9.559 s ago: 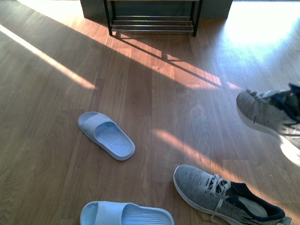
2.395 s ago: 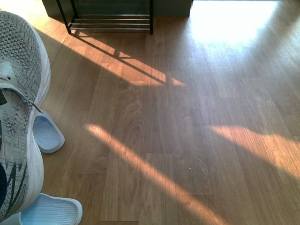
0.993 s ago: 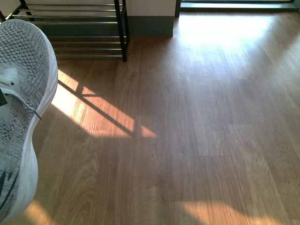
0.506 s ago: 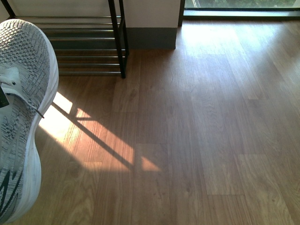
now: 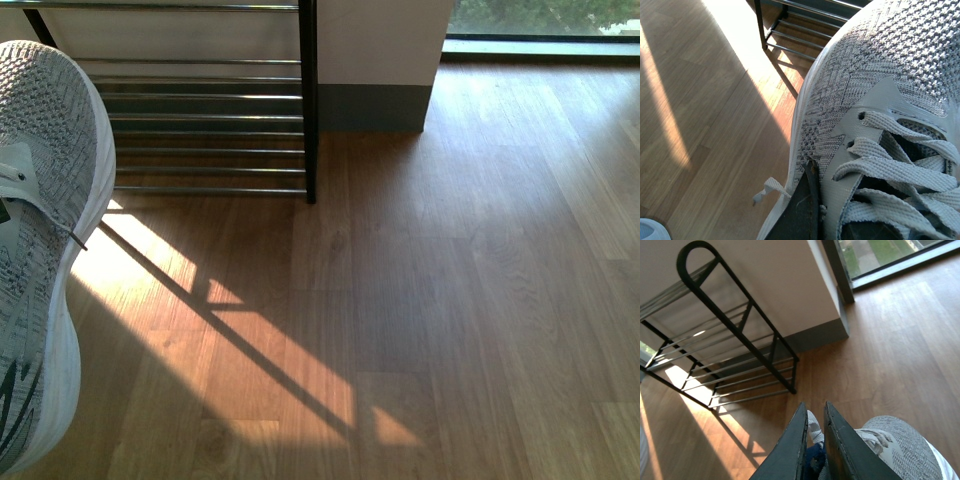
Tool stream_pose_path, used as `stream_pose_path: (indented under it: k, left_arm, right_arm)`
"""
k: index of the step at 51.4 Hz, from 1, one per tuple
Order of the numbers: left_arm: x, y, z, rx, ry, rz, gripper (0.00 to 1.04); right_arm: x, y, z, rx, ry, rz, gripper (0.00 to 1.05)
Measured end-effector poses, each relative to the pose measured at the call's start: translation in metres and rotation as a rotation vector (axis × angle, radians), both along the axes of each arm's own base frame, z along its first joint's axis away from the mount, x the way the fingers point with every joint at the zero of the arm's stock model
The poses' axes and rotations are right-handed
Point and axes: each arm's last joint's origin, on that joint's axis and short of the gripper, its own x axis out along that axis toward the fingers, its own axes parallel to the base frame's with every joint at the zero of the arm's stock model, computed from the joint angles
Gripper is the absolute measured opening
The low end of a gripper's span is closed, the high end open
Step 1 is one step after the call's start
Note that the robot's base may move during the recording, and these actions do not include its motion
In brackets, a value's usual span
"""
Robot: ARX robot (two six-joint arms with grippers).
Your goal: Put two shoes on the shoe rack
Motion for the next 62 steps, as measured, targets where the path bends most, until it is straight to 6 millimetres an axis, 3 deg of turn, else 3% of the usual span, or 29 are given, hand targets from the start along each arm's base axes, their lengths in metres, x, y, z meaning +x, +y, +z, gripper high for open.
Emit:
stream_pose_path:
  k: [62]
  left_arm:
    - [0.0001,0.0002,-0.0001,0.001,0.001,0.000,0.02]
  right_arm:
    - [0.0002,0.0007,0.0000,0.001,0.000,0.008,0.10]
